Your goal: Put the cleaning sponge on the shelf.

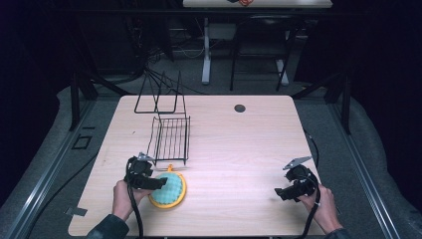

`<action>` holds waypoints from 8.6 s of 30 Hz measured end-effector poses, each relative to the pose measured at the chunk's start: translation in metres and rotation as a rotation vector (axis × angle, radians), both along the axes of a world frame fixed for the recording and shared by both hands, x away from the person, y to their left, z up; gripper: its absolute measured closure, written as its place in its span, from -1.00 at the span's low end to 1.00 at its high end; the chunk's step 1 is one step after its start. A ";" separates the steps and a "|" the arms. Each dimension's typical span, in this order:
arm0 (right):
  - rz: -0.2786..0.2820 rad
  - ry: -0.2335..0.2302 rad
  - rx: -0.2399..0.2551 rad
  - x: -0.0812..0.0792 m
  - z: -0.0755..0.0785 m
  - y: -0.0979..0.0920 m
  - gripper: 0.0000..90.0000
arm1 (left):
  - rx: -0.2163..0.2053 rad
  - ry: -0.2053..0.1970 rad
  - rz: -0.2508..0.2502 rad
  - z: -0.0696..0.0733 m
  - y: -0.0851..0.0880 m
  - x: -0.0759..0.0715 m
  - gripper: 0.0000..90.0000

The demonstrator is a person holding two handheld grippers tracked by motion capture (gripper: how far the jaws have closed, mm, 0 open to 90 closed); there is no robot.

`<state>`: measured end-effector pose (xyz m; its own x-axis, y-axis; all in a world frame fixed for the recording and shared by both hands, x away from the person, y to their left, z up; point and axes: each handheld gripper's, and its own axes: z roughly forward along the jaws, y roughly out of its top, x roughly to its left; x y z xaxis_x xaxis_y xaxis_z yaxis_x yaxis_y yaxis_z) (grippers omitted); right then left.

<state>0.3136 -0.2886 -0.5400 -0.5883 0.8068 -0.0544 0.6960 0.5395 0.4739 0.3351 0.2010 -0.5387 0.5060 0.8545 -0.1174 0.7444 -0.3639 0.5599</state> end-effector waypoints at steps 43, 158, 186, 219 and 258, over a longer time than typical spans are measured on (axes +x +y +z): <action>0.003 -0.015 -0.005 -0.001 0.001 0.001 -0.67 | 0.085 -0.039 -0.021 -0.006 -0.008 -0.009 0.71; -0.002 -0.032 -0.016 -0.002 0.004 -0.001 -0.68 | -0.038 -0.294 -0.038 0.085 0.011 -0.036 0.95; -0.001 -0.025 -0.018 -0.002 0.003 0.000 -0.68 | -0.081 -0.357 0.043 0.096 0.023 -0.007 0.95; 0.002 -0.025 -0.027 -0.001 0.002 -0.001 -0.68 | -0.132 -0.407 0.143 0.080 0.018 0.039 0.95; 0.006 -0.015 -0.032 -0.001 0.001 -0.002 -0.67 | -0.157 -0.373 0.195 0.047 0.006 0.080 0.95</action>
